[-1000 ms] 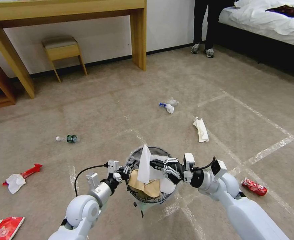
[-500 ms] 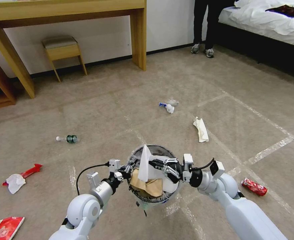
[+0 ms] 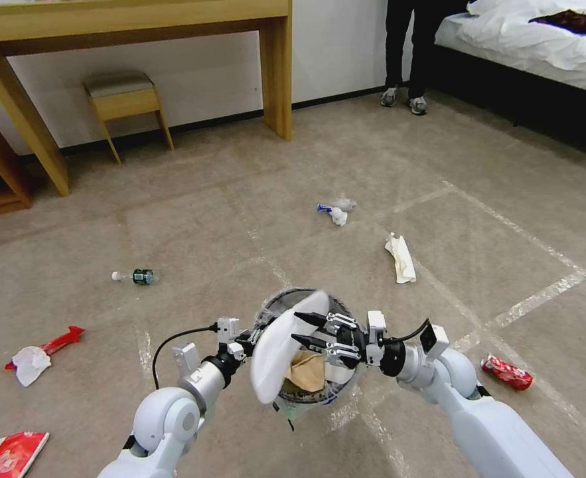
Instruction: Pick up the trash bin and place the garbage on the floor into it.
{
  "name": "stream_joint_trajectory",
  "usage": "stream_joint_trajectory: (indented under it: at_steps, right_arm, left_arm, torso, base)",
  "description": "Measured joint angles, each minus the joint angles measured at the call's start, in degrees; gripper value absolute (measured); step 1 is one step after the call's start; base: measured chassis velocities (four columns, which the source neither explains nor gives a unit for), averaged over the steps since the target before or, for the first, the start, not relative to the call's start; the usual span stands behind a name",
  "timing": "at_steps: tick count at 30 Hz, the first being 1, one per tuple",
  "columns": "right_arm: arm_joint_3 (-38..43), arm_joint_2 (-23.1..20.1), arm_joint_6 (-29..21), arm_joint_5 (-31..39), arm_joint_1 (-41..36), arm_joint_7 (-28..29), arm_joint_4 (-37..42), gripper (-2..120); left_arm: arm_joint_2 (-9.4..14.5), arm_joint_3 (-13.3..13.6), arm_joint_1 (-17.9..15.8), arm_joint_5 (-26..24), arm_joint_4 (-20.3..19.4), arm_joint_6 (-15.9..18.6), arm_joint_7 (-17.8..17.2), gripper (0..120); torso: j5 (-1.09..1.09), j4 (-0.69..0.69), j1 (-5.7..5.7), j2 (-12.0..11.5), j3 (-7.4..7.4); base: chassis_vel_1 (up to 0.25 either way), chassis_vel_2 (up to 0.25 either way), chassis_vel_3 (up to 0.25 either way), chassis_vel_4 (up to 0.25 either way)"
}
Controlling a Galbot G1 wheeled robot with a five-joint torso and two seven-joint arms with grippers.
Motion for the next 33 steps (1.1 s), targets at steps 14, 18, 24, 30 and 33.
stream_joint_trajectory:
  at_steps: [14,18,24,30,33]
  right_arm:
    - [0.8,-0.1,0.5,-0.1,-0.2,-0.2,-0.5,100]
    - [1.0,0.0,0.6,-0.2,-0.2,-0.2,-0.5,100]
    - [1.2,0.0,0.6,-0.1,-0.2,-0.3,-0.5,100]
    - [1.7,-0.1,0.7,0.1,-0.2,-0.2,-0.4,100]
    - [2.3,-0.5,0.7,0.4,-0.2,0.1,0.1,100]
  left_arm:
    - [-0.5,-0.1,0.2,-0.3,-0.1,0.1,-0.3,1]
    - [-0.5,-0.2,0.1,-0.3,0.1,0.1,-0.3,1]
    - [-0.5,-0.3,0.1,-0.3,0.3,0.1,-0.4,1]
    - [-0.9,-0.4,0.0,-0.4,0.7,0.1,-0.4,1]
    - [-0.9,-0.5,-0.1,-0.5,0.8,0.1,-0.4,1]
  torso:
    - [0.0,0.0,0.0,0.0,0.0]
    - [0.0,0.0,0.0,0.0,0.0]
    - [0.0,0.0,0.0,0.0,0.0]
    - [0.0,0.0,0.0,0.0,0.0]
    - [0.0,0.0,0.0,0.0,0.0]
  base:
    - [0.0,0.0,0.0,0.0]
    - [0.0,0.0,0.0,0.0]
    - [0.0,0.0,0.0,0.0]
    - [0.0,0.0,0.0,0.0]
    - [0.0,0.0,0.0,0.0]
